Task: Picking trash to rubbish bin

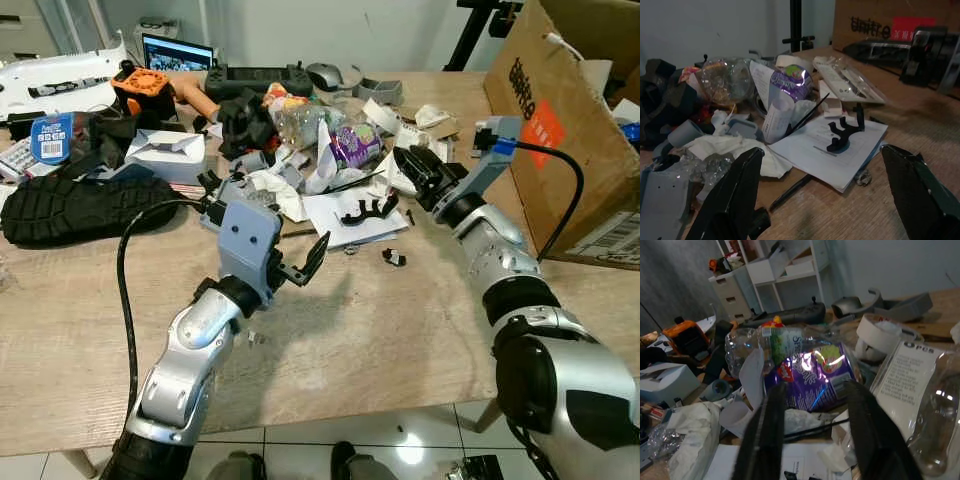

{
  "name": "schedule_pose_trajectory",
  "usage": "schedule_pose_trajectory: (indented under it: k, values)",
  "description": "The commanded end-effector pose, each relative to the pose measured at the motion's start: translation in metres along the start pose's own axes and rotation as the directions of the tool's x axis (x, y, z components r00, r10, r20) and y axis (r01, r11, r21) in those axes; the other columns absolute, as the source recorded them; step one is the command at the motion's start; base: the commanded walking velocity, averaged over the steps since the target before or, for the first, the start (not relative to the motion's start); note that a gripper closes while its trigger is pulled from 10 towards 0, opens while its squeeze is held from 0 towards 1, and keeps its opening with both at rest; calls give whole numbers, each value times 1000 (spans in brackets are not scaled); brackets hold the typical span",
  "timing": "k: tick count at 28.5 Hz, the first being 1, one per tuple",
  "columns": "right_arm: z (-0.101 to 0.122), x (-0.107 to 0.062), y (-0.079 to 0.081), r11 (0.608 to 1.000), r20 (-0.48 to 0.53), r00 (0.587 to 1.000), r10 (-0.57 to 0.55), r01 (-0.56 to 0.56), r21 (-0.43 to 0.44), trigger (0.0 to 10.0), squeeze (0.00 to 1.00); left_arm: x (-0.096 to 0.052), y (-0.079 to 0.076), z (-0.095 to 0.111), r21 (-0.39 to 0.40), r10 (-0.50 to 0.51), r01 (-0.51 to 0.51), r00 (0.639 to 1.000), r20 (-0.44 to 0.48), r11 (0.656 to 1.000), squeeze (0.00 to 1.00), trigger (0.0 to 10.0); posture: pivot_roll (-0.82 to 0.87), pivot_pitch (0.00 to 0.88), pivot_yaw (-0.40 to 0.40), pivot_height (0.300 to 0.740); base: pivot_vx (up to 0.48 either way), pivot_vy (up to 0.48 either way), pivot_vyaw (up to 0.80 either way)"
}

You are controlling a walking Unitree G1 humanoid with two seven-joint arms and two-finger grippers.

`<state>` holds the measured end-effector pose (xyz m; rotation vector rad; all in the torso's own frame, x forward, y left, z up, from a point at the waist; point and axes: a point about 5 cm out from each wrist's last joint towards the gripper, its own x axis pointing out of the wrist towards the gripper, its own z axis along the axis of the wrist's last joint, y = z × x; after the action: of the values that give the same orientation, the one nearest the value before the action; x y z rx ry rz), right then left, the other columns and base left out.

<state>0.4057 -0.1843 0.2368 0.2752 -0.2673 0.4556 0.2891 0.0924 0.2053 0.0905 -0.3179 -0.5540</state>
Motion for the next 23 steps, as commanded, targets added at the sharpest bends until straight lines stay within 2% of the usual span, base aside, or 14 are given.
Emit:
schedule_pose_trajectory:
  k: [1, 7, 8, 13, 15, 16, 17, 23]
  values:
    - [-16, -7, -2, 1000, -47, 999, -22, 23, 20, 10000, 1000, -4, -3, -4, -5, -20, 20, 1000, -22, 1000, 0, 10000, 96, 293, -47, 740, 0, 0, 0]
    - [-26, -11, -1, 999, -81, 997, -13, 17, 42, 10000, 1000, -6, -7, -4, -12, -33, 33, 999, -27, 999, 0, 10000, 102, 282, -42, 740, 0, 0, 0]
    - [-29, -12, 0, 999, -94, 996, -9, 13, 48, 10000, 1000, -7, -7, -4, -12, -33, 32, 999, -31, 999, 0, 10000, 104, 315, -47, 740, 0, 0, 0]
    - [-34, -12, 1, 998, -121, 993, -10, 17, 55, 10000, 1000, -12, -9, -4, -16, -31, 31, 999, -42, 999, 0, 10000, 109, 300, -47, 740, 0, 0, 0]
    - [-36, -12, 2, 998, -134, 991, -12, 19, 54, 10000, 1000, -12, -8, -4, -16, -31, 30, 999, -45, 999, 0, 10000, 113, 327, -49, 740, 0, 0, 0]
    - [-40, -13, 3, 999, -161, 987, -8, 16, 49, 10000, 847, -14, -9, -5, -19, -30, 29, 998, -48, 999, 0, 10000, 114, 332, -47, 740, 0, 0, 0]
    - [-45, -14, 3, 999, -187, 982, -6, 16, 51, 10000, 0, -15, -10, -5, -20, -32, 31, 998, -53, 999, 0, 10000, 116, 323, -45, 740, 0, 0, 0]
    - [-56, -17, 6, 997, -228, 973, -27, 42, 58, 10000, 0, -18, -10, -5, -19, -35, 34, 997, -65, 999, 0, 10000, 126, 334, -39, 740, 0, 0, 0]
